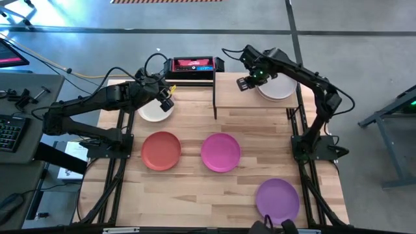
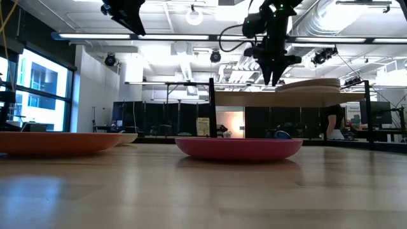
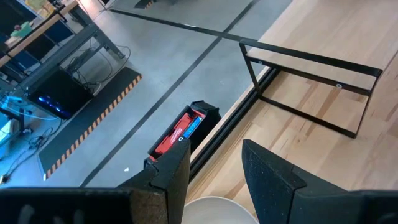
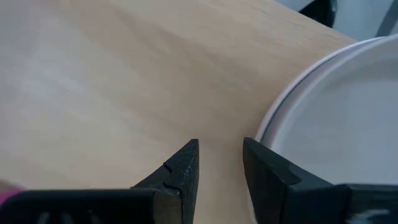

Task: Place and stack plates onto a shelf
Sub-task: Adjust the stack of colored plates on the shelf, then put the cream plate on the shelf

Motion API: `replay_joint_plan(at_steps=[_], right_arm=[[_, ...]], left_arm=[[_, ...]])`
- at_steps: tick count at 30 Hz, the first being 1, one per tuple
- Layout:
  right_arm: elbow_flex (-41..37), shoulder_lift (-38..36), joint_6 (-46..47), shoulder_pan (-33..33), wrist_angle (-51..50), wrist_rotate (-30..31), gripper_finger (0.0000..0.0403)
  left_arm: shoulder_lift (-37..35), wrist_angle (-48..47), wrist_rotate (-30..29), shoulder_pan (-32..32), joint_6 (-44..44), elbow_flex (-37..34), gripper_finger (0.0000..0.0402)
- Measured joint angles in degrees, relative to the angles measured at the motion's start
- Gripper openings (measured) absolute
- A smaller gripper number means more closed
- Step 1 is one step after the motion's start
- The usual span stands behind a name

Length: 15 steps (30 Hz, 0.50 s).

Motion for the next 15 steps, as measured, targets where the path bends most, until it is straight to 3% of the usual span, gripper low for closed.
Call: replay_joint_plan(at_steps=[6, 15], right_arm=[[0.0, -1.7, -1.6, 2.4, 0.5, -2.2, 0.0105], [0.0, -1.9, -3.0, 7.9, 1.3, -5.6, 0.0105]], left_arm=[[2.5, -1.7, 0.9, 1.1, -1.4, 0.1, 0.0136], [11.0, -8.8, 6.8, 5.4, -10.7, 0.0, 0.0136]])
